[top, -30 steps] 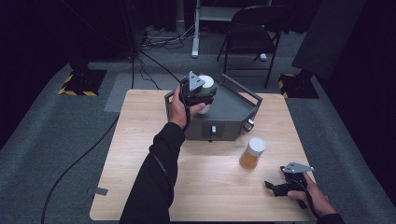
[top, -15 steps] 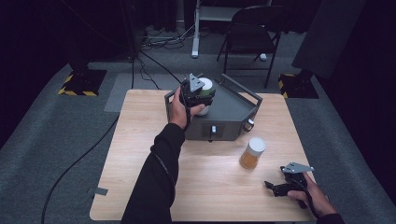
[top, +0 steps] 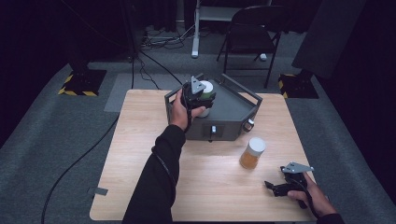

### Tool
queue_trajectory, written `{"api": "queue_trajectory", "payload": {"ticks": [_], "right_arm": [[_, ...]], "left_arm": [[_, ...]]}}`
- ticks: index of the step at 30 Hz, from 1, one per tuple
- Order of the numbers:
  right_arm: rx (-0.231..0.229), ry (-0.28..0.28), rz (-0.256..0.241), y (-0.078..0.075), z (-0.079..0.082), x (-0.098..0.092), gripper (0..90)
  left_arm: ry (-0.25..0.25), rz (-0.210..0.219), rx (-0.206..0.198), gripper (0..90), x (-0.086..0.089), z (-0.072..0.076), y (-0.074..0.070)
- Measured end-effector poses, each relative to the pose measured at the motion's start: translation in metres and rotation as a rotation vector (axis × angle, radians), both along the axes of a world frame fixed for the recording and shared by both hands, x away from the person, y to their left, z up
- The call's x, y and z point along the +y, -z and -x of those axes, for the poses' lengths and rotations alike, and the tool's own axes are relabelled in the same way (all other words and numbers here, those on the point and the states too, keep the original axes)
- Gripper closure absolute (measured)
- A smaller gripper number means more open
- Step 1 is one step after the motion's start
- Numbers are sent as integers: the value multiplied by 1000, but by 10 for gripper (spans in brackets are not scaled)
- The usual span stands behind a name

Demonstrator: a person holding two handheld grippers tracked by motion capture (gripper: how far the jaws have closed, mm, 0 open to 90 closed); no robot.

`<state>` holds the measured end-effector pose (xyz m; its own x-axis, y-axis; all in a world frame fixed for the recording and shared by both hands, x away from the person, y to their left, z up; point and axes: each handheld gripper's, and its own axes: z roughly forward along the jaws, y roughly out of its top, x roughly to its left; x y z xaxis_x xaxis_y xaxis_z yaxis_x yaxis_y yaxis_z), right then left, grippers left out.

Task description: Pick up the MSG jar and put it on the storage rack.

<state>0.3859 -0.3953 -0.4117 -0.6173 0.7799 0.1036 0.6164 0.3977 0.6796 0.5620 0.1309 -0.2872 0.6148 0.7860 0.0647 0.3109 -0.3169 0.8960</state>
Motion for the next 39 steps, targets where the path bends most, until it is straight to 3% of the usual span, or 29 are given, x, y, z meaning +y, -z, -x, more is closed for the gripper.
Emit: {"api": "queue_trajectory", "payload": {"ticks": [9, 13, 17, 24, 29, 39], "right_arm": [[0, 0, 0, 0, 0, 0, 0], [0, 0, 0, 0, 0, 0, 0], [0, 0, 0, 0, 0, 0, 0], [0, 0, 0, 0, 0, 0, 0], [0, 0, 0, 0, 0, 0, 0], [0, 0, 0, 0, 0, 0, 0]], "left_arm": [[-9, 37, 19, 339, 6, -4, 3], [-10, 34, 14, 332, 6, -4, 4], [-27, 25, 26, 216, 5, -4, 6], [-33, 23, 8, 50, 6, 1, 10], [-14, 15, -5, 4, 9, 4, 5], [5, -17, -32, 3, 9, 13, -7]]}}
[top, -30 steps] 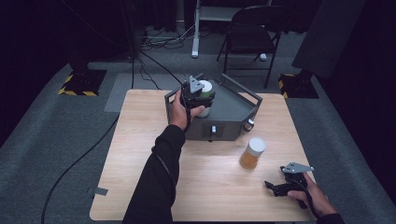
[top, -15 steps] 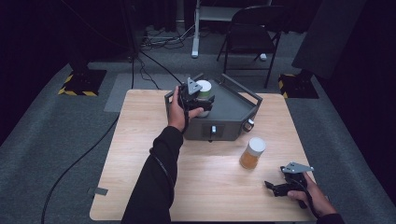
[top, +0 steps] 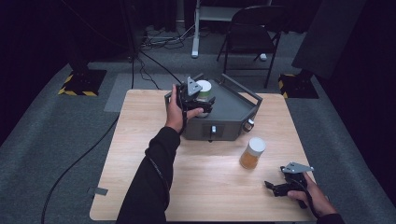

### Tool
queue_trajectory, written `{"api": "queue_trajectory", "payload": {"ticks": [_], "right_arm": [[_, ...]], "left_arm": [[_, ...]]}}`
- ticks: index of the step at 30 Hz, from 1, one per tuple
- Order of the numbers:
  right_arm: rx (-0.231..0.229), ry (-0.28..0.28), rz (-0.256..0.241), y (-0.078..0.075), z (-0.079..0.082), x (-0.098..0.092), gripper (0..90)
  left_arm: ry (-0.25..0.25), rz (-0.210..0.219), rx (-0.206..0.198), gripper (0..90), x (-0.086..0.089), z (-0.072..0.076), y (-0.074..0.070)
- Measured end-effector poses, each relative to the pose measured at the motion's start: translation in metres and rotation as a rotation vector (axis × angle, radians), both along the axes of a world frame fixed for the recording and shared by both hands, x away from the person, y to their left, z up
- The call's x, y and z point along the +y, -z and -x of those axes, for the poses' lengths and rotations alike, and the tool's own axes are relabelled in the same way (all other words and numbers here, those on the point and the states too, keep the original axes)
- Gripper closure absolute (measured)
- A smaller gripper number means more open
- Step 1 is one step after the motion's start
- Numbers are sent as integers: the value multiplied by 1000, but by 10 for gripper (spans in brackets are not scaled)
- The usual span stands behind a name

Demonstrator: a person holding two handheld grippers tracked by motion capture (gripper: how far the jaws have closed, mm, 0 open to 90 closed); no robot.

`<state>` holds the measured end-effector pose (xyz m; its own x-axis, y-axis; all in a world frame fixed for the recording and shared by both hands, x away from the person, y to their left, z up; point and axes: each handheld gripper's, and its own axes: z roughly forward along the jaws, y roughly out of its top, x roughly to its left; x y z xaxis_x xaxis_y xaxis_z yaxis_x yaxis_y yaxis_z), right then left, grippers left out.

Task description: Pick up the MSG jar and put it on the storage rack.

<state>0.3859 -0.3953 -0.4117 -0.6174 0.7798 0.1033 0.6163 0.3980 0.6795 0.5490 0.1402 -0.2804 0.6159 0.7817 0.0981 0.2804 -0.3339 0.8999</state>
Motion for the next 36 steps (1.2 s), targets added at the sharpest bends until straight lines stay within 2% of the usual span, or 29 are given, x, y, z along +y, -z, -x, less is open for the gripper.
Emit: {"api": "queue_trajectory", "payload": {"ticks": [9, 13, 18, 31, 36], "right_arm": [[0, 0, 0, 0, 0, 0, 0], [0, 0, 0, 0, 0, 0, 0], [0, 0, 0, 0, 0, 0, 0], [0, 0, 0, 0, 0, 0, 0], [0, 1, 0, 0, 0, 0, 0]], "left_arm": [[30, -21, -32, 4, 3, 12, -13], [44, -48, -48, 3, 3, 18, -18], [58, -52, -62, 3, 7, 26, -21], [116, -53, -95, 4, 19, 50, -18], [136, -59, -90, 4, 24, 58, -12]]}}
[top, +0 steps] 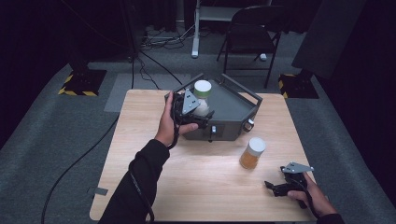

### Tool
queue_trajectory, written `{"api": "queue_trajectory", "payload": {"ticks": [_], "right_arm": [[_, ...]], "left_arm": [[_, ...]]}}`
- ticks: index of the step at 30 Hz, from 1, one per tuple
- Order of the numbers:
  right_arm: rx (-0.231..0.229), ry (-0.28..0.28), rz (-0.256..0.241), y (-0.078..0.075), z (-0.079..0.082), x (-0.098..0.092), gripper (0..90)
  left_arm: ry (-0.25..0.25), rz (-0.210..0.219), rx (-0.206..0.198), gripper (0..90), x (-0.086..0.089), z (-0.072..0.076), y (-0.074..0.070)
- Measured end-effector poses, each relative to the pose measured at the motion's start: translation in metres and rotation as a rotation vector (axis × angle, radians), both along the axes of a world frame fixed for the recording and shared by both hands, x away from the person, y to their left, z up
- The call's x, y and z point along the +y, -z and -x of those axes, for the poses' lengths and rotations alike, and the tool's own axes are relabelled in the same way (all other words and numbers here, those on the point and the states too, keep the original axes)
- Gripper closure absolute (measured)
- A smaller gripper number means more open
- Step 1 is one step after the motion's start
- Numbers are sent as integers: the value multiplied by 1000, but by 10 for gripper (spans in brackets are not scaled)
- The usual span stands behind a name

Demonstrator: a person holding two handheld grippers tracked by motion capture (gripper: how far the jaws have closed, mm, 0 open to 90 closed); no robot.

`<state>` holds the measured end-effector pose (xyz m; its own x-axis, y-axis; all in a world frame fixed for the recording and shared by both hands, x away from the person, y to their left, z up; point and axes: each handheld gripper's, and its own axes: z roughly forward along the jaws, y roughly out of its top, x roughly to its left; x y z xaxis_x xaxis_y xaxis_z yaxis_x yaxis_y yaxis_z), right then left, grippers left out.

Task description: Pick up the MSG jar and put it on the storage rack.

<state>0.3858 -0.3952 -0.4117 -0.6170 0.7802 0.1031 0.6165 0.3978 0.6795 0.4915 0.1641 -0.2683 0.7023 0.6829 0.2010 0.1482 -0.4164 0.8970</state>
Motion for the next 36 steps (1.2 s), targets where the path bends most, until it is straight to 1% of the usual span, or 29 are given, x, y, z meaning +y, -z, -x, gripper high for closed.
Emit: {"api": "queue_trajectory", "payload": {"ticks": [2, 8, 10, 12, 18, 21, 24, 26, 29, 32, 33, 36], "right_arm": [[0, 0, 0, 0, 0, 0, 0], [0, 0, 0, 0, 0, 0, 0], [0, 0, 0, 0, 0, 0, 0], [0, 0, 0, 0, 0, 0, 0], [0, 0, 0, 0, 0, 0, 0], [0, 0, 0, 0, 0, 0, 0], [0, 0, 0, 0, 0, 0, 0], [0, 0, 0, 0, 0, 0, 0], [0, 0, 0, 0, 0, 0, 0], [0, 0, 0, 0, 0, 0, 0], [0, 0, 0, 0, 0, 0, 0], [-1, 0, 0, 0, 0, 0, 0]], "left_arm": [[11, 1, 9, 4, 2, 2, 3], [29, -32, 11, 4, 3, 10, 13], [30, -40, 13, 3, 3, 13, 17], [31, -38, 21, 4, 4, 15, 21], [31, -63, 39, 4, 8, 22, 35], [32, -61, 52, 4, 11, 24, 40], [34, -78, 53, 4, 13, 27, 43], [39, -100, 46, 4, 13, 30, 44], [54, -122, 51, 4, 15, 34, 47], [64, -131, 65, 4, 18, 38, 51], [65, -133, 64, 4, 19, 40, 53], [67, -130, 81, 5, 25, 44, 57]]}}
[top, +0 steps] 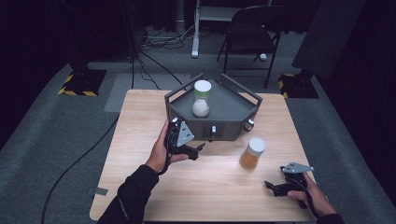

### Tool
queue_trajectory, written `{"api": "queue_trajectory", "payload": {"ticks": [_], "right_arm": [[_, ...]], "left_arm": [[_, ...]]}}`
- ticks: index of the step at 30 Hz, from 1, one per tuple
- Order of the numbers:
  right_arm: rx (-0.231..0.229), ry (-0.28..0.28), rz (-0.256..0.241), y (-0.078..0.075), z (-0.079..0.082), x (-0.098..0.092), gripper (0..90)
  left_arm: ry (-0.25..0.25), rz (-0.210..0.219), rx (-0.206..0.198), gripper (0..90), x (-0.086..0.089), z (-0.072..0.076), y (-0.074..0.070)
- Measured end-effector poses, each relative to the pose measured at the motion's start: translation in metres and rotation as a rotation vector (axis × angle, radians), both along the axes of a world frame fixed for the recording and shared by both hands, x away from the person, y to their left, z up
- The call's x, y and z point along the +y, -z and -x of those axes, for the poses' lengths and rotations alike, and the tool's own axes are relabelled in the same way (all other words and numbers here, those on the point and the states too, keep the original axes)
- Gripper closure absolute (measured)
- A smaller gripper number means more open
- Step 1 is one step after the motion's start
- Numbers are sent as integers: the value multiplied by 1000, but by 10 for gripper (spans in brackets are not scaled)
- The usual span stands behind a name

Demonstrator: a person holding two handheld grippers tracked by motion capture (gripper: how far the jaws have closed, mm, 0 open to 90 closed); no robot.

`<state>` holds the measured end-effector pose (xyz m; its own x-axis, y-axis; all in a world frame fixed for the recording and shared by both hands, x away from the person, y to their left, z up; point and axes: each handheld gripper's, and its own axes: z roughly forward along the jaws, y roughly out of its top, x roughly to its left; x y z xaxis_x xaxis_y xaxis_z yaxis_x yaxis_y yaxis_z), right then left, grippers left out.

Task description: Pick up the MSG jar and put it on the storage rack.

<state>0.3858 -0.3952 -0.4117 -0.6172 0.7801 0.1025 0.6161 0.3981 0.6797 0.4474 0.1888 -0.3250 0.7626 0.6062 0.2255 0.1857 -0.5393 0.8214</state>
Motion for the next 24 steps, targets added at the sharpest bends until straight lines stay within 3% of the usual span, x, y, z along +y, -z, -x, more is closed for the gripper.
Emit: {"api": "queue_trajectory", "payload": {"ticks": [8, 24], "right_arm": [[0, 0, 0, 0, 0, 0, 0], [0, 0, 0, 0, 0, 0, 0]], "left_arm": [[-2, -56, 19, 4, 11, 9, 3], [-2, -128, 111, 6, 30, 24, 14]]}}
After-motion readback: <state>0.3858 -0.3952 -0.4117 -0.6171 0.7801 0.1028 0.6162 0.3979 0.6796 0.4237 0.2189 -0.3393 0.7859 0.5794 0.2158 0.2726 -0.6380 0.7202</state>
